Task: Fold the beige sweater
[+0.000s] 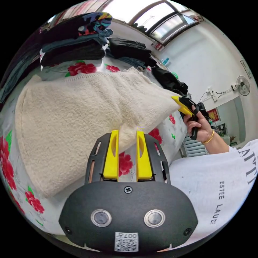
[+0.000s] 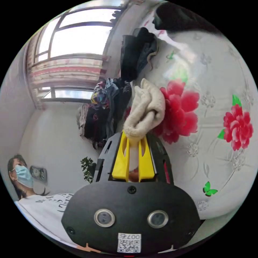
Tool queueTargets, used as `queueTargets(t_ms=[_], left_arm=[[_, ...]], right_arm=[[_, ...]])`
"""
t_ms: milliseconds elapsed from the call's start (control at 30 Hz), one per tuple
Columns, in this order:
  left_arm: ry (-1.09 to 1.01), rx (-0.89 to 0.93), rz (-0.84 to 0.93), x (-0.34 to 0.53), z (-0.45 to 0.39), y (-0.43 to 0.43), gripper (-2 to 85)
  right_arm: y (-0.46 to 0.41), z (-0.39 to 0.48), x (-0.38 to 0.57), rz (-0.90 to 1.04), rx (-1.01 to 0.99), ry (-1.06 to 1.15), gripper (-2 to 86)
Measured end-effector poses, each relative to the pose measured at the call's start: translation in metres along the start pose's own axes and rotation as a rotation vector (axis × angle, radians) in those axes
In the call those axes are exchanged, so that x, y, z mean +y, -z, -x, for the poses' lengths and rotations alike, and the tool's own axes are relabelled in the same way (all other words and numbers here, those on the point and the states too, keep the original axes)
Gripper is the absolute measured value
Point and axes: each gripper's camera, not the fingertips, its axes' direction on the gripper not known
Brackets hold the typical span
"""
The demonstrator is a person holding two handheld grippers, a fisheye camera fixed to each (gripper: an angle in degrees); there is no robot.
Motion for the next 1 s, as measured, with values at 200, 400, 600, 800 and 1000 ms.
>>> queueTargets(t_ms=[200,400,600,800,1000], left_arm=[[0.200,-0.007,-0.109,0.079,0.049,0.071,9.1],[0.489,0.055,-0.274,0.170,0.110,0.120,9.6],[0.651,0.183,-0.382,0.225,0.164,0.133,13.4],[0.628,0.318,-0.404,0.227,0.185,0.135,18.4],[0.637,0.465,-0.408,0.197,0.214,0.133,26.3]], right_arm=[[-0.084,0.187,0.012,0.316,0.135,0.695,4.9],[-0.223,0.277,0.128,0.778,0.105,1.174,6.1],[-0.375,0.172,0.208,1.260,0.208,0.873,8.7],[-0.314,0.205,0.152,0.991,-0.086,0.818,11.2],[-0.261,0.150,0.030,0.611,0.090,0.513,13.3]])
